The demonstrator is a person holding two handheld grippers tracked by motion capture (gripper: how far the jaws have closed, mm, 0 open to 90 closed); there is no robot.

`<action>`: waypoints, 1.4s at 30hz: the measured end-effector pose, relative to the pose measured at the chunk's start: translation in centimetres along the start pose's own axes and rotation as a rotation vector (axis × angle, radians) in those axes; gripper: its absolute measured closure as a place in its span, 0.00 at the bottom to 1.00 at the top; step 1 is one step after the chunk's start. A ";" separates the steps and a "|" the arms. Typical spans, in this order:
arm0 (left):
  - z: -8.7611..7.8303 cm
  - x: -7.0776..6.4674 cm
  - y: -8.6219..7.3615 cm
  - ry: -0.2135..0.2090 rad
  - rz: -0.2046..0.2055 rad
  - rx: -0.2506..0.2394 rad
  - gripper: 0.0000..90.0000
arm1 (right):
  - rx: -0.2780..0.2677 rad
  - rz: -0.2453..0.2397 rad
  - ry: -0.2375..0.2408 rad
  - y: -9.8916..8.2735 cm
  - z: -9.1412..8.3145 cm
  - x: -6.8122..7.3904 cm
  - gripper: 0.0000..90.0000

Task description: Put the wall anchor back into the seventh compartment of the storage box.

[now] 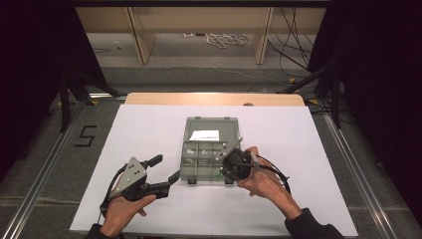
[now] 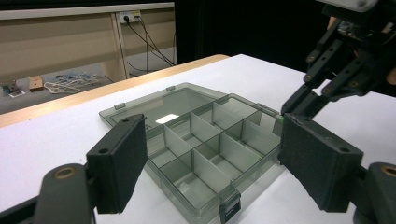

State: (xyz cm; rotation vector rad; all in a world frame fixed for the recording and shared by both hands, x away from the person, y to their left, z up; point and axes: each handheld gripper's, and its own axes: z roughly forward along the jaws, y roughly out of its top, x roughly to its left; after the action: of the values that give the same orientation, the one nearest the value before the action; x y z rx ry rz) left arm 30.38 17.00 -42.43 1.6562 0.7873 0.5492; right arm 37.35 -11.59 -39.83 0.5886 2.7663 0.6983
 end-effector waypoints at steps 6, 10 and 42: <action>-0.1 0.0 0.1 0.004 0.001 0.007 0.26 | -0.009 0.015 -0.013 0.3 0.8 -0.8 0.94; -0.1 0.0 0.0 0.004 0.000 0.007 0.26 | -0.012 0.014 -0.018 0.4 1.0 -1.0 0.94; -0.1 0.0 0.0 0.002 -0.001 0.008 0.25 | 0.003 0.040 -0.020 0.9 3.7 -1.9 0.80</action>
State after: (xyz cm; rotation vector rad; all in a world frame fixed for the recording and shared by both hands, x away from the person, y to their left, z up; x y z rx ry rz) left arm 30.34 17.05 -42.38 1.6625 0.7924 0.5477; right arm 40.49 -10.20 -42.40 0.6503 2.7446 0.6928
